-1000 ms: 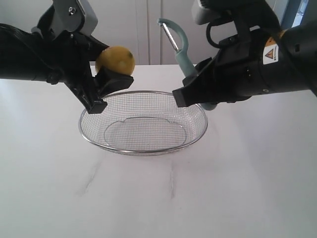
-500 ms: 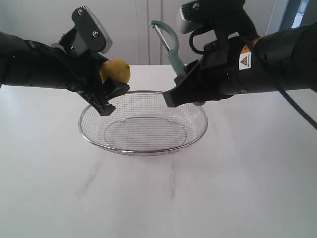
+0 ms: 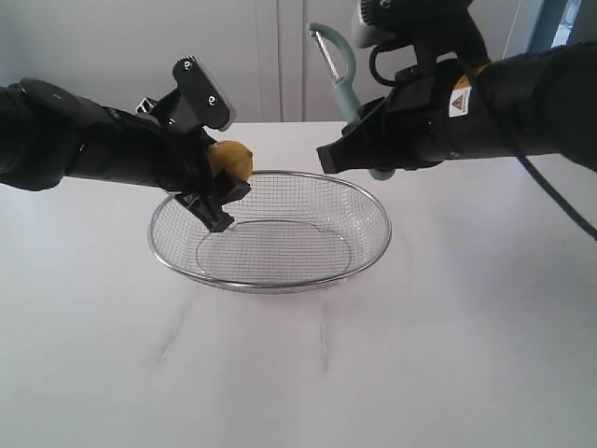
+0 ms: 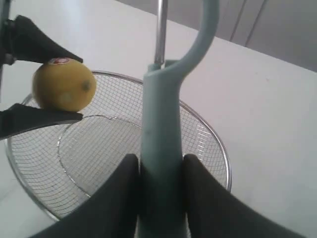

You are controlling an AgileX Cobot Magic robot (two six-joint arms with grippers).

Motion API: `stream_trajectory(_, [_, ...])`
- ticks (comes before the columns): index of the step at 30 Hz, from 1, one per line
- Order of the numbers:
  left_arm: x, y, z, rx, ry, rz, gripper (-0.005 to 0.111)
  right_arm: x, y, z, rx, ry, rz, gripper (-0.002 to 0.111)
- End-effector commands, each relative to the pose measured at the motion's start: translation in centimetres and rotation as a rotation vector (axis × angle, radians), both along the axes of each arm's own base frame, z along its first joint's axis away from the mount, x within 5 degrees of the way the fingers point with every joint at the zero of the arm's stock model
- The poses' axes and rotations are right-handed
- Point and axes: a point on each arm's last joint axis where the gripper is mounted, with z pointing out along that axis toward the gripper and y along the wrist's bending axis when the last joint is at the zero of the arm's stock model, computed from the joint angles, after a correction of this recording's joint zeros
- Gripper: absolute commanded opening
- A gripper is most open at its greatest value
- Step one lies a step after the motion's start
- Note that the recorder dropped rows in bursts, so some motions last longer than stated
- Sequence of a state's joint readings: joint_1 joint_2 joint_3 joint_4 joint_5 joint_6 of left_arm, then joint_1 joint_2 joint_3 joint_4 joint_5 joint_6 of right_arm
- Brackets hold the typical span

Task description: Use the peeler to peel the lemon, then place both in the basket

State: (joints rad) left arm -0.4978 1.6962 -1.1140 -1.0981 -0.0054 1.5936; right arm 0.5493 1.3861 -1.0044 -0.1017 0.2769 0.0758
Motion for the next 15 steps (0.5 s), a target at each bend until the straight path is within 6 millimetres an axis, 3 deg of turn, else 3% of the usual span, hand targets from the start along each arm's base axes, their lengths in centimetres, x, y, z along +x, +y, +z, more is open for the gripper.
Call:
stream_trajectory(1, [0.0, -0.2, 0.4, -0.018, -0.003, -0.001, 0.000, 3.2, 0.7, -1.4, 0.000, 0.009, -0.030, 0.000])
stream_trajectory(8, [0.0, -0.2, 0.4, -0.016, -0.006, 0.004, 0.000, 7.6, 2.3, -5.8, -0.053, 0.106, -0.053, 0.000])
stream_trajectory(15, [0.2, 0.0, 0.5, -0.010, -0.021, 0.025, 0.000, 9.3, 3.2, -10.3, -0.108, 0.200, -0.054, 0.000])
